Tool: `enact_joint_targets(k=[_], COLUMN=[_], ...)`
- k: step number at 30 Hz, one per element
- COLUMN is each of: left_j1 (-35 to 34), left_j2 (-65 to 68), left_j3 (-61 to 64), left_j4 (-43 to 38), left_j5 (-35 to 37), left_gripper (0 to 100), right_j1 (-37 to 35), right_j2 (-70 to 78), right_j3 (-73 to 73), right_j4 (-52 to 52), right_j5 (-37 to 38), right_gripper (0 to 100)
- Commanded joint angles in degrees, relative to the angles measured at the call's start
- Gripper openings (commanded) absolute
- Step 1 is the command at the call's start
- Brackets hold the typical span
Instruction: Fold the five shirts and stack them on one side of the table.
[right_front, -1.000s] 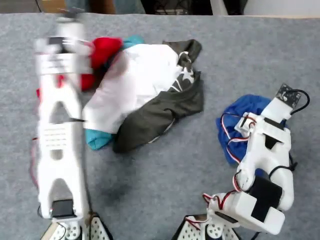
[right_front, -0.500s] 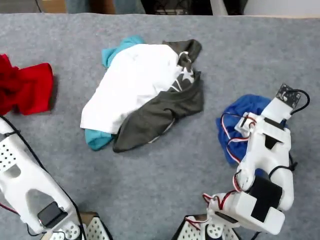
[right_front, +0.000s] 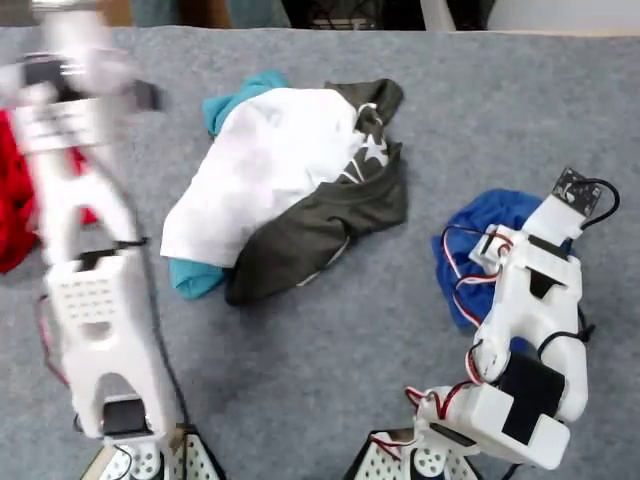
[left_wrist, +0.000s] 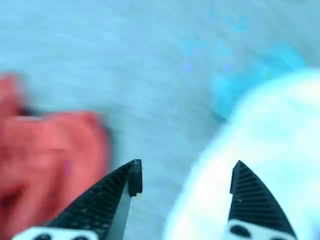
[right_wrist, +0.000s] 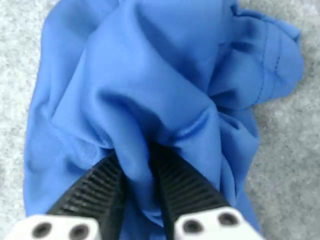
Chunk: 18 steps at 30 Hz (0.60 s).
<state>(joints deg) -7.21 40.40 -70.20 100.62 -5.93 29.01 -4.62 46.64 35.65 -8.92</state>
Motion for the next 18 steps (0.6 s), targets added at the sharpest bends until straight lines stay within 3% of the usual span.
enact_joint_targets(k=[1,7,9,13,18], left_j1=[12.09,18.07,17.89,16.75,11.56], left_j2=[-1.58,7.03,9.67,12.75,11.08], left_j3=[15.52,29.32,28.97,24.22,15.78], left_j4=[-3.34,-18.02,-19.69,-19.34,-10.29], left_j5=[4.13,11.69,13.19,8.88,4.48], left_gripper=[32,32,27,3,3], right_j1=[0.35,0.35,0.35,0.35,0.35], right_j2=[0.57,0.57,0.57,0.57,0.57], right_j3=[0.31,0.4,0.4,0.4,0.4], right_j4=[-0.7,-0.7,-0.7,-0.7,-0.7], right_j5=[-0.53,-0.53,-0.53,-0.53,-0.53], right_gripper=[1.3,1.3,1.3,1.3,1.3])
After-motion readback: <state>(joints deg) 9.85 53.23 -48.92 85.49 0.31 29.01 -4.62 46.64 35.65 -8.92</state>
